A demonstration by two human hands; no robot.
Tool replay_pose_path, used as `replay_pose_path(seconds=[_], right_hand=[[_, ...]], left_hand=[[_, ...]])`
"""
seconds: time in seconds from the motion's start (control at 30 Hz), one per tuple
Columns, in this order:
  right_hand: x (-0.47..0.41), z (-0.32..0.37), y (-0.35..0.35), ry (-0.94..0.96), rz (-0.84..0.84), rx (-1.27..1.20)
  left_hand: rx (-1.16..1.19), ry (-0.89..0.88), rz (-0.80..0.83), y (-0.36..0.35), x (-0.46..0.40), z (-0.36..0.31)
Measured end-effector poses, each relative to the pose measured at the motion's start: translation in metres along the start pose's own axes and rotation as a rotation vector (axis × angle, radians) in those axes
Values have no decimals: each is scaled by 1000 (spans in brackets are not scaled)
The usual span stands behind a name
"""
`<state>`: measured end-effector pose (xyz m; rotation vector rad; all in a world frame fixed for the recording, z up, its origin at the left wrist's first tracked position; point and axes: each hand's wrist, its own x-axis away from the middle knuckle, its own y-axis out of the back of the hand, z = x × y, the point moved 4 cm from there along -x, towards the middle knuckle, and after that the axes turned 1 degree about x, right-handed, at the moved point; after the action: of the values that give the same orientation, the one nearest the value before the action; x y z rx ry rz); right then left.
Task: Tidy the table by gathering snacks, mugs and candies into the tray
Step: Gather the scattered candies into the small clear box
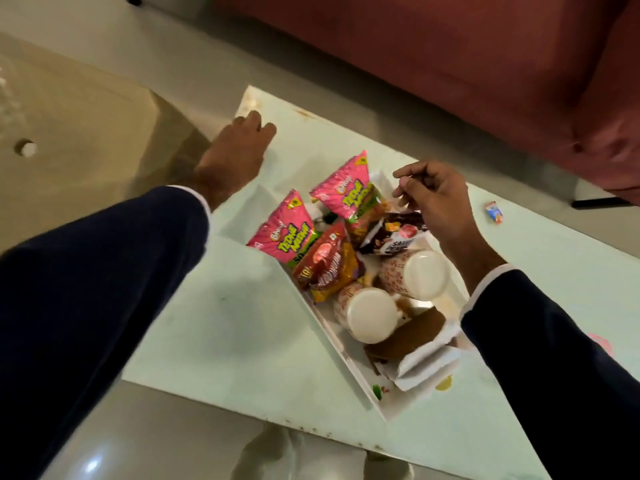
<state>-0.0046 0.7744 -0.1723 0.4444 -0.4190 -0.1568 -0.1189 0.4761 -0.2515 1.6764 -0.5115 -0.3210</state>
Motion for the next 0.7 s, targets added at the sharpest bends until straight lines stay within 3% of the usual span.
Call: replay_pose_path(seconds=[0.07, 0.17, 0.27, 0.37, 0.47, 0.57, 0.7], right_hand=[[5, -9, 27, -21, -54, -127], [11, -24, 64, -60, -91, -353], [7, -51, 101, -100, -185, -129], [2, -83, 133, -155, -309, 312], [-4, -113, 150, -143, -238, 573], [-12, -135, 150, -88, -81, 704], [-16, -146, 140, 26, -108, 787]], left_hand=[[168, 10, -21, -3, 10, 3], [743, 315, -59, 10, 26, -2], [1194, 457, -219, 45, 43, -30], [1308, 425, -274, 78, 63, -74], [1332, 419, -232, 94, 77, -131], [1330, 325, -175, 101, 84, -189], [1312, 226, -147, 98, 86, -245]])
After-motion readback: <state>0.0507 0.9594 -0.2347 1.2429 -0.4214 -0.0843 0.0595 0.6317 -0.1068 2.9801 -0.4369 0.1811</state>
